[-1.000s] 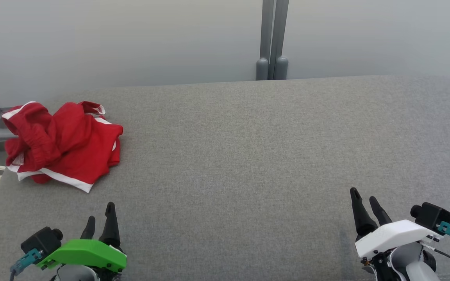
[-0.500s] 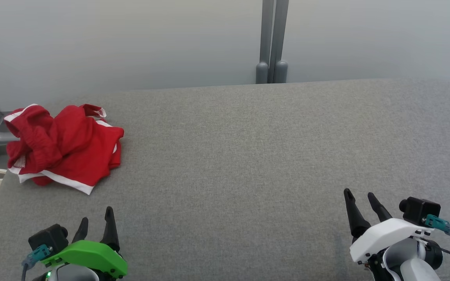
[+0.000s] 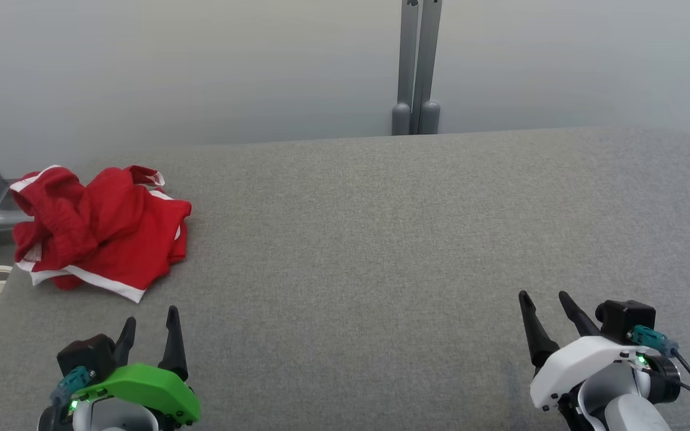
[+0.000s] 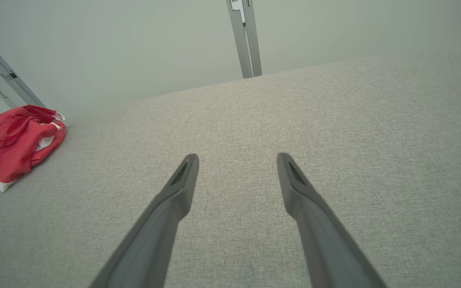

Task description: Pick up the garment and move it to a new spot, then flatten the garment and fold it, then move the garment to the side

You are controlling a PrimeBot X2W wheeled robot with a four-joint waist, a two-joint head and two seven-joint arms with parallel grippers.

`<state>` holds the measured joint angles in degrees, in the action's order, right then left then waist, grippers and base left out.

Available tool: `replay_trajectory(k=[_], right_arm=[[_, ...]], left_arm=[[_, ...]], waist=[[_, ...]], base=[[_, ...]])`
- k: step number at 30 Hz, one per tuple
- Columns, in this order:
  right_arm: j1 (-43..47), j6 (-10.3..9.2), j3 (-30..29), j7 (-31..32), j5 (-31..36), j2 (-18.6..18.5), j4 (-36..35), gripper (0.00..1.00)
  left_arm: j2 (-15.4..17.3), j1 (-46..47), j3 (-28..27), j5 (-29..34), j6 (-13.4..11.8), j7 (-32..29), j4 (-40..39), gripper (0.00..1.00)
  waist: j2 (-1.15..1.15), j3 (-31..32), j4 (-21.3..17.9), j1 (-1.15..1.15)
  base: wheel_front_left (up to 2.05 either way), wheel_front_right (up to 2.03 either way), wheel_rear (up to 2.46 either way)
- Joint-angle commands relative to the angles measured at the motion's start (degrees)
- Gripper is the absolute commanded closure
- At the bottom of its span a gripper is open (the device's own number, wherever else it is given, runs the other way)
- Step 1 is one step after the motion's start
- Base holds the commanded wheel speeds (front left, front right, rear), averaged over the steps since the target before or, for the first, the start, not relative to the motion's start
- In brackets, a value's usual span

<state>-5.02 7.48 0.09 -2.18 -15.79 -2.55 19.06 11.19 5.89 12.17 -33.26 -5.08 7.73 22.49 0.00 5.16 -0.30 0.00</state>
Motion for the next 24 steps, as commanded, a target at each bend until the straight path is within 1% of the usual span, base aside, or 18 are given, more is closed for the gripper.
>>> replay_trajectory(k=[1,10,22,24], right_arm=[[-0.7,0.01,0.1,-0.3,2.2,-0.3,-0.6,0.0],[-0.4,0.01,0.0,0.3,7.4,-0.3,0.3,0.0],[-0.7,0.02,0.5,-0.7,12.5,-0.4,1.6,0.0],[-0.8,0.02,0.4,-2.0,13.6,-0.4,1.7,0.0]], left_arm=[[0.8,1.0,0.6,1.7,-0.3,0.6,-0.7,0.0],[2.3,1.1,2.3,5.9,-1.2,0.6,-1.6,0.0],[3.1,0.5,3.2,8.2,-2.2,-0.4,-2.4,0.0],[3.3,0.2,3.2,8.8,-2.7,-0.8,-2.7,0.0]], waist=[[0.0,0.1,-0.1,0.0],[0.0,0.4,-0.3,0.0],[0.0,0.9,-0.4,0.0],[0.0,1.0,-0.4,0.0]], base=[[0.0,0.0,0.0],[0.0,0.0,0.0],[0.0,0.0,0.0],[0.0,0.0,0.0]])
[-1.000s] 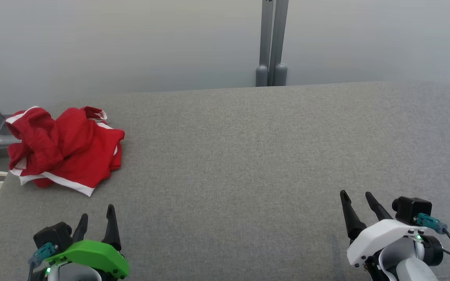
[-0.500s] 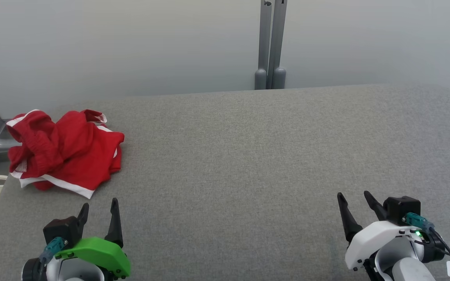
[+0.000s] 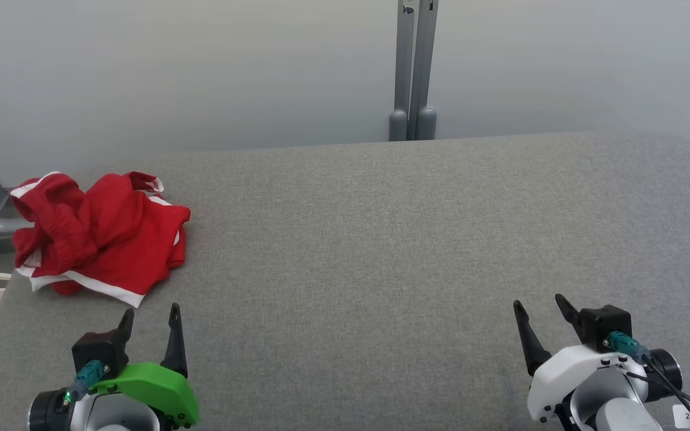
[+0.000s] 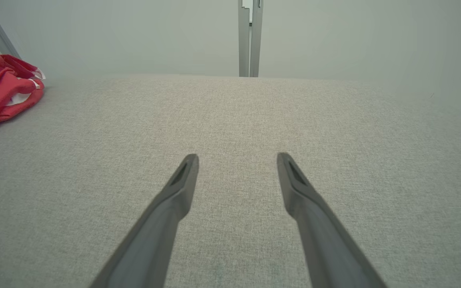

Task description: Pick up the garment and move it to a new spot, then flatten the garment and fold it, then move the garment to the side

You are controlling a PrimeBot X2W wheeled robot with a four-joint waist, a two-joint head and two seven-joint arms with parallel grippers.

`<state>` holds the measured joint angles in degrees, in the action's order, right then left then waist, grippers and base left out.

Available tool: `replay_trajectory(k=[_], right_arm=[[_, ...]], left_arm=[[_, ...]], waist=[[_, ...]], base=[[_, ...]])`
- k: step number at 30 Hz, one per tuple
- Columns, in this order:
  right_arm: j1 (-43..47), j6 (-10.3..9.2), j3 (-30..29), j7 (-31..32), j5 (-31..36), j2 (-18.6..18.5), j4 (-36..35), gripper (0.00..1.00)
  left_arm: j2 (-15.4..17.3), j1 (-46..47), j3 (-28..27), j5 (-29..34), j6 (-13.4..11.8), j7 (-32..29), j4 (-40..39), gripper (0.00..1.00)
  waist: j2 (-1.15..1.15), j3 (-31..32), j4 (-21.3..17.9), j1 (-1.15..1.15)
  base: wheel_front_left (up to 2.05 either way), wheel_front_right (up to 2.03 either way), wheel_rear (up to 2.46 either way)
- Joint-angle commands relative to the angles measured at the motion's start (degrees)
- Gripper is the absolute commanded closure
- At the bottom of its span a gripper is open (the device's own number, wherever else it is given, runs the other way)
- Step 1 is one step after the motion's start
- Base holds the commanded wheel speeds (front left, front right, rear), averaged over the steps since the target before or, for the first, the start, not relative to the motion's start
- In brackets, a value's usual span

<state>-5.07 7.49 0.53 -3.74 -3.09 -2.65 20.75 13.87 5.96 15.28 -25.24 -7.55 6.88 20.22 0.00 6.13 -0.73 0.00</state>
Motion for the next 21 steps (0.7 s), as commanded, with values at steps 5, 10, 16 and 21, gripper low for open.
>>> replay_trajectory(k=[5,10,16,21], right_arm=[[-0.8,0.0,-0.5,-2.2,3.0,-0.3,0.5,0.0],[-1.0,0.0,-1.0,-4.3,4.6,-0.3,0.6,0.0],[-1.3,0.0,-1.6,-6.9,5.8,-0.3,1.3,0.0],[-1.4,0.0,-1.7,-7.5,5.1,-0.3,2.1,0.0]], left_arm=[[1.2,-0.4,0.6,2.1,-0.8,-0.2,-0.6,0.0],[1.5,-0.9,1.1,3.4,-1.4,-0.1,-0.5,0.0],[1.4,-1.3,1.1,3.8,-2.2,-0.2,0.1,0.0],[1.1,-1.2,1.0,2.6,-2.0,-0.2,0.1,0.0]], waist=[[0.0,0.2,0.0,0.0],[0.0,0.4,-0.1,0.0],[0.0,0.7,-0.3,0.0],[0.0,0.6,-0.2,0.0]], base=[[0.0,0.0,0.0],[0.0,0.0,0.0],[0.0,0.0,0.0],[0.0,0.0,0.0]])
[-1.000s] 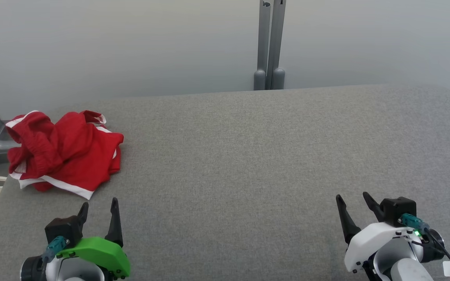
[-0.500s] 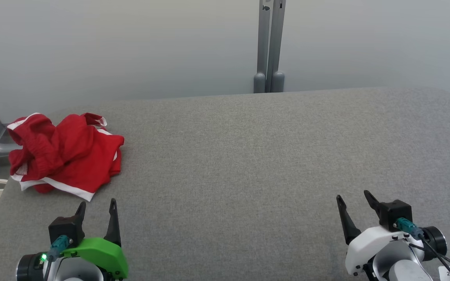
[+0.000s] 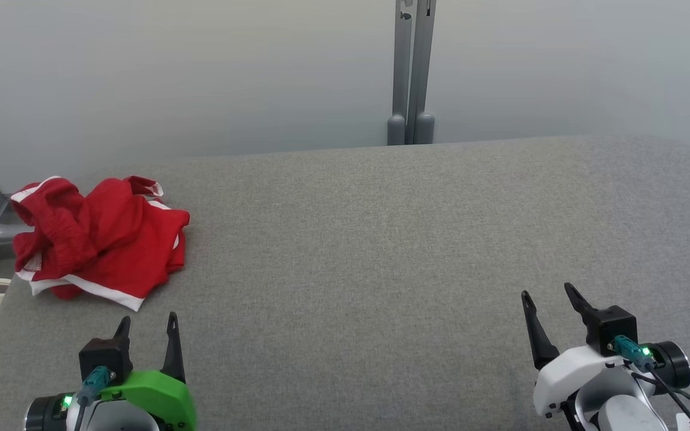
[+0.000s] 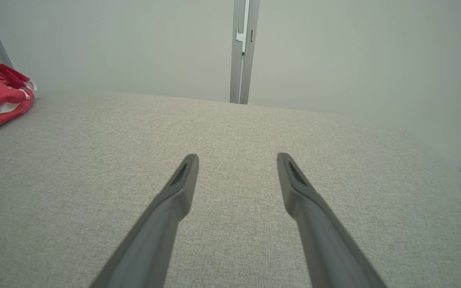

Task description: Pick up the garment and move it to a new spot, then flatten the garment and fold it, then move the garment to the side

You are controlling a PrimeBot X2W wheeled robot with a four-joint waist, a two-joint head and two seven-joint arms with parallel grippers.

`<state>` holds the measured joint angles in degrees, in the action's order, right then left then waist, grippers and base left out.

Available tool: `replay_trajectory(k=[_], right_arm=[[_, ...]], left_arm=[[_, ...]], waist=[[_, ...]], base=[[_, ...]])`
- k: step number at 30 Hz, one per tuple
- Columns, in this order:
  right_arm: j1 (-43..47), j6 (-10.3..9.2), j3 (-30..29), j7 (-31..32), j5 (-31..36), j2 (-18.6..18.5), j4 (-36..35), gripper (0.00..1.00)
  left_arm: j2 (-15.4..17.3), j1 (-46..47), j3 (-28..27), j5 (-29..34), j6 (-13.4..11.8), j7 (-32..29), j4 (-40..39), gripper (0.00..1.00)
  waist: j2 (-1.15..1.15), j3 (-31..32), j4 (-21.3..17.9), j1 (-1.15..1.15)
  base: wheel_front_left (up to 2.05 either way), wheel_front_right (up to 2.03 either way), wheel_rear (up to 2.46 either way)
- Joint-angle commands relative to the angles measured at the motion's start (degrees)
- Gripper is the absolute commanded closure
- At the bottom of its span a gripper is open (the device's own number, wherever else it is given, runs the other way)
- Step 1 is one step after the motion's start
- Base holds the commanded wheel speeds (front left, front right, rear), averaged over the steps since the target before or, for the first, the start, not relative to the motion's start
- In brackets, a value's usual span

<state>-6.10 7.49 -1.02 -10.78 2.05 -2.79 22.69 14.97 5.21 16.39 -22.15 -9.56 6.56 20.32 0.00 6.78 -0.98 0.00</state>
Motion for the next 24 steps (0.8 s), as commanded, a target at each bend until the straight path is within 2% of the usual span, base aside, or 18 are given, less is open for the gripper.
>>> replay_trajectory(k=[1,16,24], right_arm=[[-0.5,0.0,-0.1,-0.4,-0.1,-0.2,0.3,0.0],[-1.1,0.0,-0.3,-1.0,0.3,-0.2,0.8,0.0],[0.1,0.0,-0.8,-0.9,-1.2,-0.2,1.1,0.0]], left_arm=[[0.0,-0.5,-0.1,-0.6,0.0,0.2,0.0,0.0],[0.5,-0.6,0.6,-0.8,-0.2,0.5,0.2,0.0],[0.7,-1.5,0.5,-1.2,-0.8,0.8,0.0,0.0]], waist=[[0.0,0.0,0.0,0.0],[0.0,0.1,0.7,0.0],[0.0,0.5,5.4,0.0]], base=[[0.0,0.0,0.0],[0.0,0.0,0.0],[0.0,0.0,0.0]])
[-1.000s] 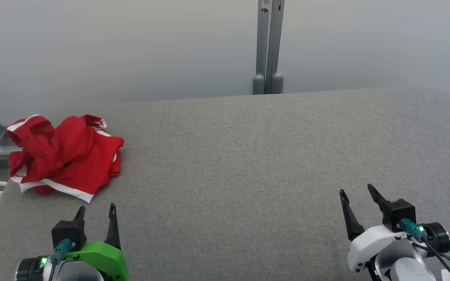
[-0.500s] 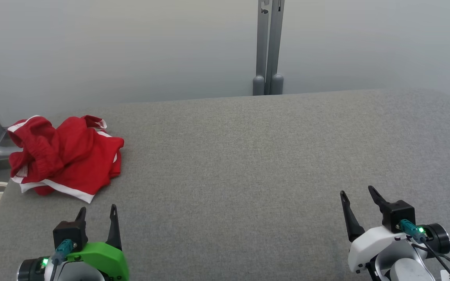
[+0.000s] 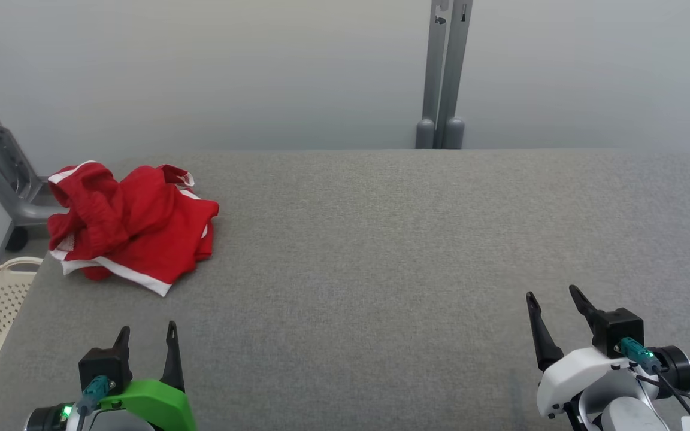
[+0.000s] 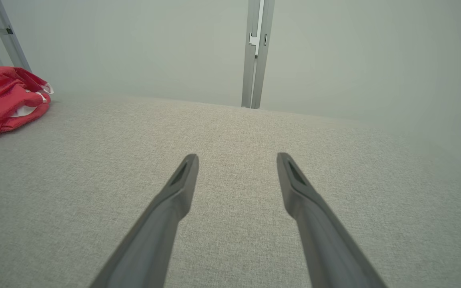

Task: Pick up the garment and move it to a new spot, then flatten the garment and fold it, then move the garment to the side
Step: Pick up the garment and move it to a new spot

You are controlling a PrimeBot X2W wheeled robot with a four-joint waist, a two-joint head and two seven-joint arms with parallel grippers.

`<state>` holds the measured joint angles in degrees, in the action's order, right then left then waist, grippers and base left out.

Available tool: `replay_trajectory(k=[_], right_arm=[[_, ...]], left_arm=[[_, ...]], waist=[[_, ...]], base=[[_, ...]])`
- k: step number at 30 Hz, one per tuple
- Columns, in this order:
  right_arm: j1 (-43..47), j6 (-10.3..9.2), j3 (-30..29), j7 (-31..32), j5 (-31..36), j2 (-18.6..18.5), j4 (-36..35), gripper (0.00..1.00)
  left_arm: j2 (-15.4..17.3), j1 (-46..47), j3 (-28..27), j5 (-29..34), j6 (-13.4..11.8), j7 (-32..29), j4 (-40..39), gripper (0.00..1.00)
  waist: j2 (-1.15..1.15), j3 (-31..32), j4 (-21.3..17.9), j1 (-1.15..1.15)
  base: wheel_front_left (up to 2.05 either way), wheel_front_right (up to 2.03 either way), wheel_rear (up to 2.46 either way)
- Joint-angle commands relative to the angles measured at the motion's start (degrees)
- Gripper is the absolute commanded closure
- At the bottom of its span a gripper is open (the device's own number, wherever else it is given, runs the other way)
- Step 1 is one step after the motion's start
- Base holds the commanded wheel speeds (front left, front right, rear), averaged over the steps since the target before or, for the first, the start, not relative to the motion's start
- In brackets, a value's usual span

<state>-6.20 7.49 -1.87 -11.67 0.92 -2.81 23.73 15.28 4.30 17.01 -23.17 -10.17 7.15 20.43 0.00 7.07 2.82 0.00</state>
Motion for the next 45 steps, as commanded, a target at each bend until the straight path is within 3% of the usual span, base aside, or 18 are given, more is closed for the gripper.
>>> replay_trajectory(k=[1,13,21,38,45], right_arm=[[0.3,0.0,0.1,-0.1,-0.5,-0.1,0.1,0.0],[0.6,0.0,2.1,-1.3,-3.8,-0.2,1.9,0.0],[0.1,0.0,3.2,-2.2,-5.4,-0.2,3.6,0.0],[-1.2,0.0,4.0,-3.0,-5.5,-0.2,6.0,0.0],[-2.0,0.0,3.4,-3.0,-4.7,-0.2,5.4,0.0]], left_arm=[[0.6,-0.8,-0.1,-0.1,-0.4,0.1,-0.2,0.0],[2.8,-2.7,0.0,-0.5,-0.7,-1.9,-2.7,0.0],[4.0,-3.4,0.4,-0.5,-1.1,-3.7,-4.7,0.0],[4.1,-4.3,0.6,-1.3,-2.0,-4.4,-6.6,0.0],[3.6,4.2,-0.2,-4.5,1.0,-7.7,-3.1,0.0]], waist=[[0.0,0.2,2.4,0.0],[0.0,0.9,12.0,0.0],[0.0,0.8,16.3,0.0],[0.0,-0.1,17.4,0.0],[0.0,-2.1,17.1,0.0]], base=[[0.0,0.0,0.0],[0.0,0.0,0.0],[0.0,0.0,0.0],[0.0,0.0,0.0],[0.0,0.0,0.0]])
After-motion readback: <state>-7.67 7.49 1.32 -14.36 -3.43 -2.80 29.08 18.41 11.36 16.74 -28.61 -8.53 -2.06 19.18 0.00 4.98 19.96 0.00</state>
